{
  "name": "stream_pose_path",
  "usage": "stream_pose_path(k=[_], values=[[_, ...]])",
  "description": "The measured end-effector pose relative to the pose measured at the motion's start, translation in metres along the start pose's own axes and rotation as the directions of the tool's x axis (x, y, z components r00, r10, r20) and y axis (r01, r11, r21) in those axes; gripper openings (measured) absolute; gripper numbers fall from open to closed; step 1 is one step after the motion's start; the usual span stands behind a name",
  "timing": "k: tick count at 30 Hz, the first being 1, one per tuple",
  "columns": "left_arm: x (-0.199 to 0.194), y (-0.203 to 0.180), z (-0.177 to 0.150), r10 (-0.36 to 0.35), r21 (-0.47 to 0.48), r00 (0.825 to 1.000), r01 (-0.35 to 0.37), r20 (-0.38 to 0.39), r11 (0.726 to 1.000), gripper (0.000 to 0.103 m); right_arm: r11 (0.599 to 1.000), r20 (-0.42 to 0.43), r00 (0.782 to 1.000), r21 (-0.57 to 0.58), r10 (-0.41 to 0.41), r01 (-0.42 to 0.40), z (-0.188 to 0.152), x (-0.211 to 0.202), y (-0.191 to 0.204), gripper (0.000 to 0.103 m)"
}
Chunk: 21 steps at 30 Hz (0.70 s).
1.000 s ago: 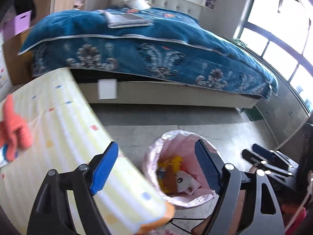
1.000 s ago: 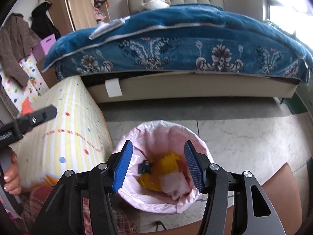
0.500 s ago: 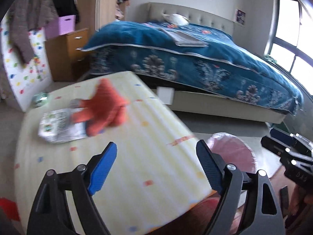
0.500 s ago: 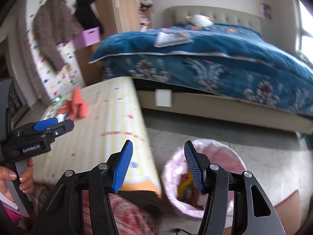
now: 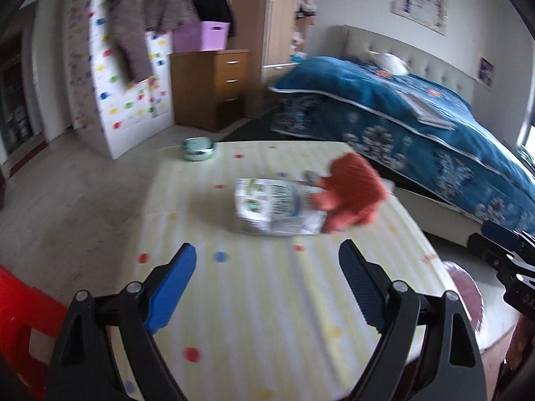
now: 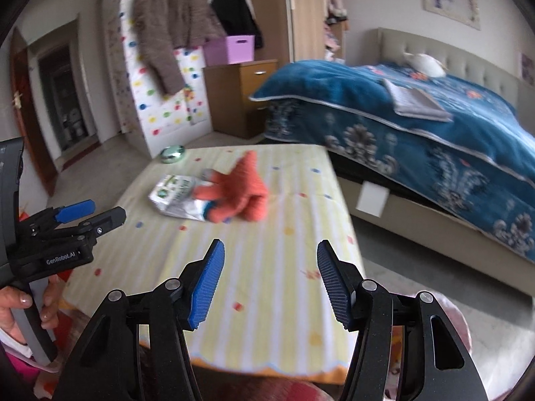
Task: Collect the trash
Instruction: 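Swing both tools back over the table, then grasp the orange knitted glove with the right tool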
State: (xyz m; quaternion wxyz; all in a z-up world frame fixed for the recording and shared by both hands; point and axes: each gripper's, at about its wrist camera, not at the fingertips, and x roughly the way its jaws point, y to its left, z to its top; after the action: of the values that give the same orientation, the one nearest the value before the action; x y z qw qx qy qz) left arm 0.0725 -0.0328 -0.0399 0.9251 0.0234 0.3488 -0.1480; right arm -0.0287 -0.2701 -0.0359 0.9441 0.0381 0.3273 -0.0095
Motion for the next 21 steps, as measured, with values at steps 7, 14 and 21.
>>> stream_pose_path(k=[7,14,21], values=[[0.023,0.029,0.01,0.067,-0.035,0.998,-0.067,-0.02,0.997,0.086,1.0,-0.018,1.0,-0.02,0.007,-0.008,0.022,0.038,0.029,0.052],[0.06,0.029,0.025,0.077,-0.017,0.996,-0.078,-0.051,0.997,0.086,0.999,-0.046,0.999,-0.032,0.009,-0.01,0.04,0.08,0.027,0.038],[0.1,0.024,0.029,0.003,-0.017,0.993,-0.006,-0.122,1.0,0.066,0.999,-0.083,0.996,-0.034,0.026,-0.029,0.055,0.125,0.022,0.038]])
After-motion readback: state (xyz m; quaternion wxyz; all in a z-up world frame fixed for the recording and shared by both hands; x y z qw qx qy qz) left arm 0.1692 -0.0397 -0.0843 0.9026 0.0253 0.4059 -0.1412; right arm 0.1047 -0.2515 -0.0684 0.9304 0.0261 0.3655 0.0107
